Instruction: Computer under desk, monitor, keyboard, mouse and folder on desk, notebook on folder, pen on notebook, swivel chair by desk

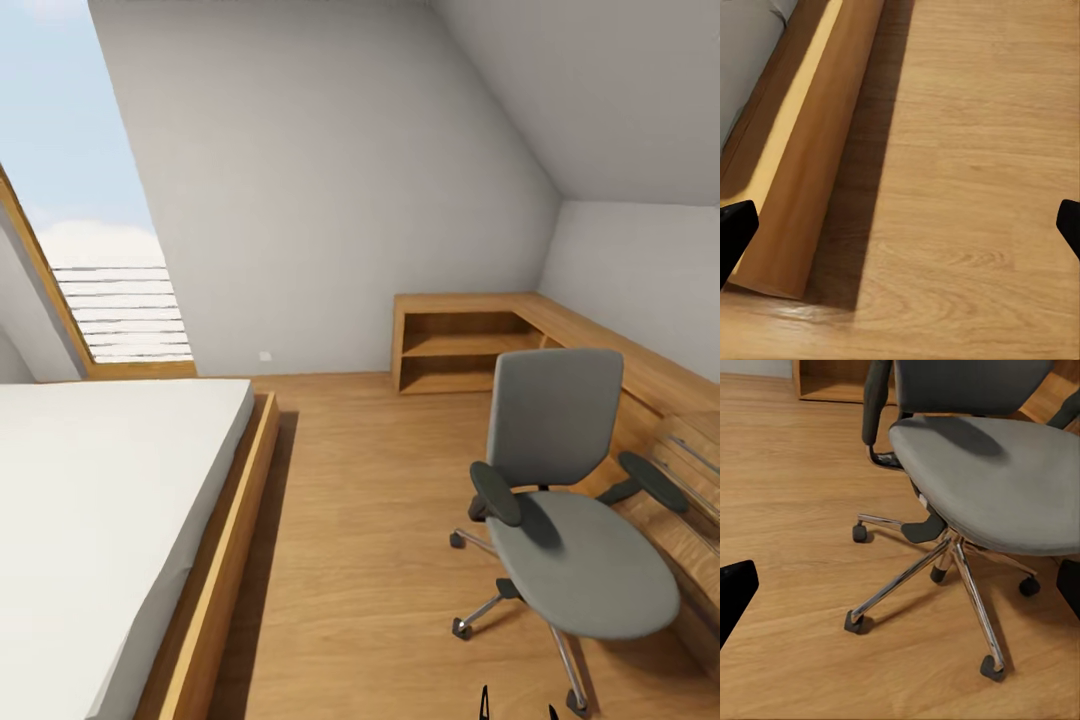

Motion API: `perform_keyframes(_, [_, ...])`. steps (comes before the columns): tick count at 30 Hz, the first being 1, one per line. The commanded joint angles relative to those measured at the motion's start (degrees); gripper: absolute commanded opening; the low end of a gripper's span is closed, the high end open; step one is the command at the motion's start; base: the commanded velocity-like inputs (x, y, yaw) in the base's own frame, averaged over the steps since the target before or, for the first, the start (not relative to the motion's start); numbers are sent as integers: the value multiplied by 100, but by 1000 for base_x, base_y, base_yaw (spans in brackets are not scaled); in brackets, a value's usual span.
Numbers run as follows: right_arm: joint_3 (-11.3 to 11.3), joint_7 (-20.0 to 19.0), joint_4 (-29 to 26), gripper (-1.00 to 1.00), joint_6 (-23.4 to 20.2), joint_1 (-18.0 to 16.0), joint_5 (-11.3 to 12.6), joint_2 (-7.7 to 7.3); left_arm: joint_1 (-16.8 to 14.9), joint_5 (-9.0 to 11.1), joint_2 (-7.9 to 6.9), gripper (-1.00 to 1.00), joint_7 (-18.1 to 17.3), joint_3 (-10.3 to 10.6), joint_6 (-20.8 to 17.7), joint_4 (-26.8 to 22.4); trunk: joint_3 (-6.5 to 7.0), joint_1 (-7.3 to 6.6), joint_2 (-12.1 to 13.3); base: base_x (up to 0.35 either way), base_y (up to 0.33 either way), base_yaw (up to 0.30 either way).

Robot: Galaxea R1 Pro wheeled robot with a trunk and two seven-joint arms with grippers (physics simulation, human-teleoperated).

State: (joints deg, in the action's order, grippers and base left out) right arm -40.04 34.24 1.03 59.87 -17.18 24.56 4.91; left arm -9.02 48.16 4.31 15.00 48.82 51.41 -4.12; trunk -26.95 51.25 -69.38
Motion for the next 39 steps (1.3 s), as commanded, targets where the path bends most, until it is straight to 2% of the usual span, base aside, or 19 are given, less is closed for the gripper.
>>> perform_keyframes(1, [-49,31,11,100,13,-5,23,3,-3,0,0,100,56,48,9,-1,4,0,-3,0,0,-52])
perform_keyframes(18, [-91,9,18,100,13,-6,22,7,-4,0,9,100,53,57,1,-1,157,0,-3,249,0,13])
perform_keyframes(39, [-92,-75,24,100,13,-6,22,12,-3,0,1,100,44,48,-3,0,229,0,-3,24,0,223])
